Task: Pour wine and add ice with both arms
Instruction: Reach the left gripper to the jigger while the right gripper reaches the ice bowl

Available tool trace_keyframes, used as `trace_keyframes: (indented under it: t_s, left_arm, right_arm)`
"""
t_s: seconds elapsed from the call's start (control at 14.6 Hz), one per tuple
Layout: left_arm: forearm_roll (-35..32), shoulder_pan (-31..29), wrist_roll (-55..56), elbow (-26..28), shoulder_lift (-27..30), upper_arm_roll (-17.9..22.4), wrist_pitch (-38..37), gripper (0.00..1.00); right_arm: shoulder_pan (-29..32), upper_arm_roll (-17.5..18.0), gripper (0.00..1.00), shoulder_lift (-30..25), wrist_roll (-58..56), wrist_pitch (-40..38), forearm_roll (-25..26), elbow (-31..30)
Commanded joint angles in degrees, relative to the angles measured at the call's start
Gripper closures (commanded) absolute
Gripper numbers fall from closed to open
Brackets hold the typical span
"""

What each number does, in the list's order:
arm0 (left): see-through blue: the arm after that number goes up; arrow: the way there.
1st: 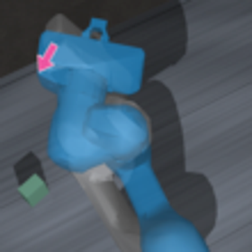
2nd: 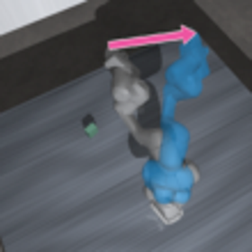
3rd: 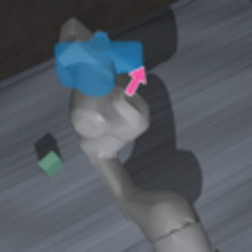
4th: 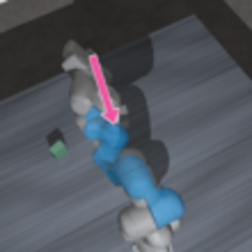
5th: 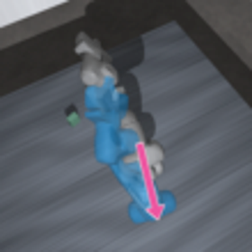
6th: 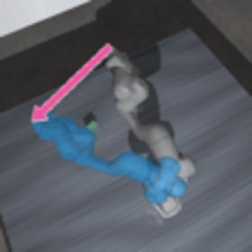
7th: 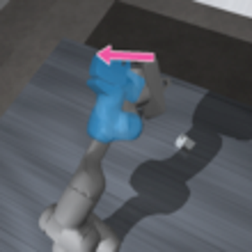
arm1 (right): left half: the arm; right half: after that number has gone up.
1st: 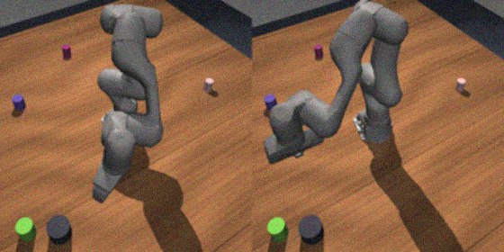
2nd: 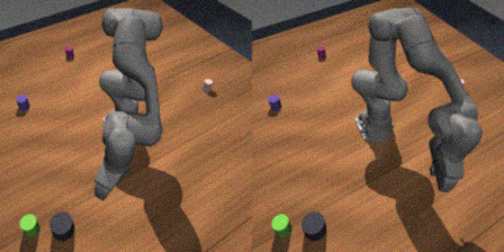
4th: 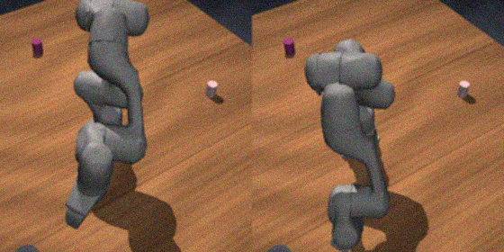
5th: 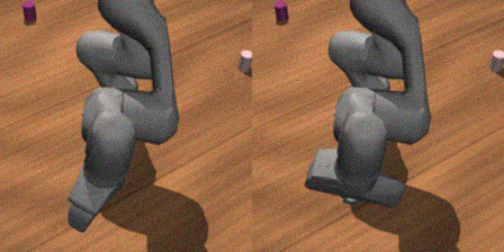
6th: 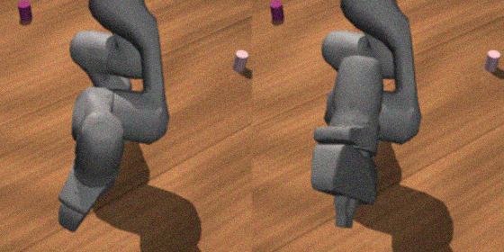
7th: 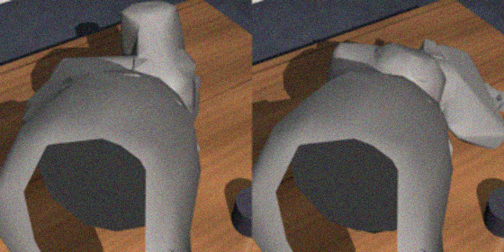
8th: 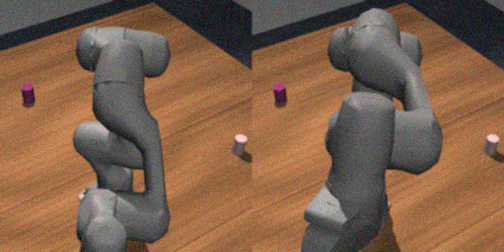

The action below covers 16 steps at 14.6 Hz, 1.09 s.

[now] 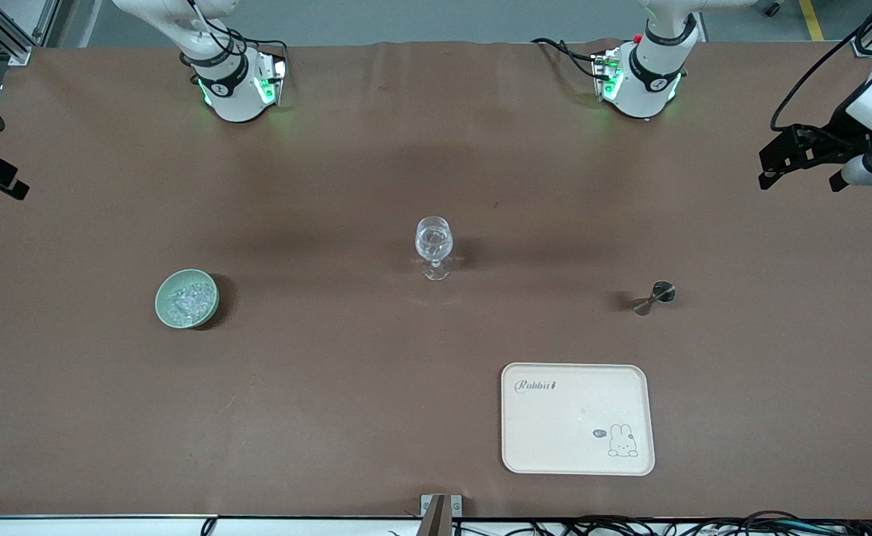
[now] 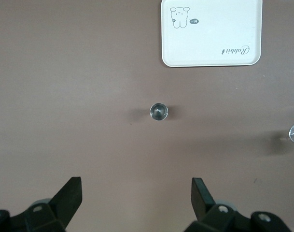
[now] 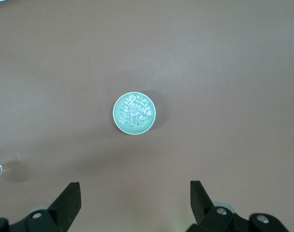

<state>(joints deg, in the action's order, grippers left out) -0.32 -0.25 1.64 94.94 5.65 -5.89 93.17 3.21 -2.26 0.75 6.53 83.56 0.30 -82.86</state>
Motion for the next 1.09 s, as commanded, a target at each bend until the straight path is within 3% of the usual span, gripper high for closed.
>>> trace_keyframes:
  t_s: [0.0, 0.14, 0.34, 0.68, 0.82, 1.03]
  left_arm:
    - [-0.03, -0.36, 0.46, -1.34, -0.47, -0.27, -1.15, 0.0]
    - [-0.11, -0.54, 1.0, -2.99, -1.69, -0.09, -1.15, 0.0]
    - [0.67, -3.33, -0.05, -6.87, -9.06, 2.27, -1.15, 0.0]
    - [4.27, -9.76, -0.15, -7.31, -20.57, 2.9, -1.06, 0.0]
    - [7.95, -12.83, 4.05, -7.31, -24.53, 2.81, -1.06, 0.0]
    - [14.8, -16.18, 8.54, -7.4, -31.3, 2.81, -1.06, 0.01]
  right_arm:
    - [0.92, 0.76, 0.0, 0.04, 0.07, -0.76, -0.39, 0.69]
    - [0.92, 0.85, 0.0, 0.04, -0.11, -0.94, -0.39, 0.69]
    - [0.92, 0.85, 0.0, 0.04, -4.83, -0.94, -0.39, 0.69]
    - [1.0, 0.85, 0.0, 0.13, -6.35, -1.2, -0.39, 0.42]
    - [1.09, 0.85, 0.0, 0.21, -6.44, 0.11, -0.39, -2.38]
    - [1.09, 0.85, 0.0, 0.39, -6.44, 8.87, -0.39, -10.62]
